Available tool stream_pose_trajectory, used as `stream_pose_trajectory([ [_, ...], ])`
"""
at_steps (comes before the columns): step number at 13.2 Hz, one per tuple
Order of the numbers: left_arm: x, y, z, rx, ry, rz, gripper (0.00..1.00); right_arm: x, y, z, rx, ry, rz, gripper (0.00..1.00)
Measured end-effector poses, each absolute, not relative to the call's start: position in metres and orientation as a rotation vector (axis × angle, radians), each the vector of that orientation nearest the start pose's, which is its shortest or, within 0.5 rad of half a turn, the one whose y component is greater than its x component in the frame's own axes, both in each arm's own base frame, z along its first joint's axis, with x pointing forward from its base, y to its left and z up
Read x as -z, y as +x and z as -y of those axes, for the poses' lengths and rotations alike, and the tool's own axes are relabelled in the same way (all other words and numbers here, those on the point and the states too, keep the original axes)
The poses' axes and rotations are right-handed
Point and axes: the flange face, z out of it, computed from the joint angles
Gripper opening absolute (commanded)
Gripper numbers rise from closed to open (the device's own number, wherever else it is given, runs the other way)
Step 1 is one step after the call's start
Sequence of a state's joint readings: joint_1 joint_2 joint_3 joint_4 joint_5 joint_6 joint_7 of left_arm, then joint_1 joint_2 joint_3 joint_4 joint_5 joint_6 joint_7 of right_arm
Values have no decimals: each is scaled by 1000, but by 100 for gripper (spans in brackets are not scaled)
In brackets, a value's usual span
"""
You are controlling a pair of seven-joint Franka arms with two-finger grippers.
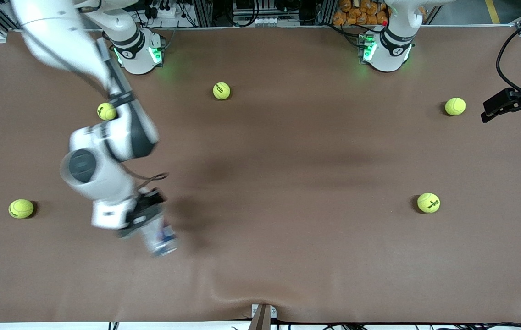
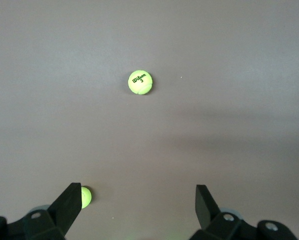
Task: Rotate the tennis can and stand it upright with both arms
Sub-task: 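Lift the tennis can with the right gripper and carry it to mid-table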
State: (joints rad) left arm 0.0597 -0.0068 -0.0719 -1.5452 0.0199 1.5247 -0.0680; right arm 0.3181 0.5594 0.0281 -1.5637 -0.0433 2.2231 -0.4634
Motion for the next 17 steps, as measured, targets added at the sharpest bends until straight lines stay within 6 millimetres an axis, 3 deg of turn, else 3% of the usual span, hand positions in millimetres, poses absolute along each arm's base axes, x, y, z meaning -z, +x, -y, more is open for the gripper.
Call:
stream_pose_trajectory([
  [2,-636,548,5,-20,-3119,88,100,-316,638,-310,198,-2731,1596,53],
  [4,-636,548,5,-21,-3119,86,100,-287,605,-380,258,-2560,1878,57],
  [5,-636,548,6,-22,-3119,84,100,-269,586,-412,283,-2489,2007,64],
  [7,-633,549,9,-33,-3119,75,100,-234,550,-460,292,-2364,2217,65],
  [9,-628,551,13,-45,-3120,64,100,-214,527,-494,297,-2251,2403,65],
  [10,-627,551,12,-54,-3119,67,100,-208,518,-507,303,-2208,2472,72],
  [11,-627,550,10,-73,-3118,74,100,-203,514,-515,301,-2184,2510,100],
  [14,-629,547,5,-86,-3117,87,100,-191,522,-508,283,-2195,2529,100],
  [17,-629,547,9,-85,-3117,78,100,-199,529,-508,309,-2200,2529,100],
])
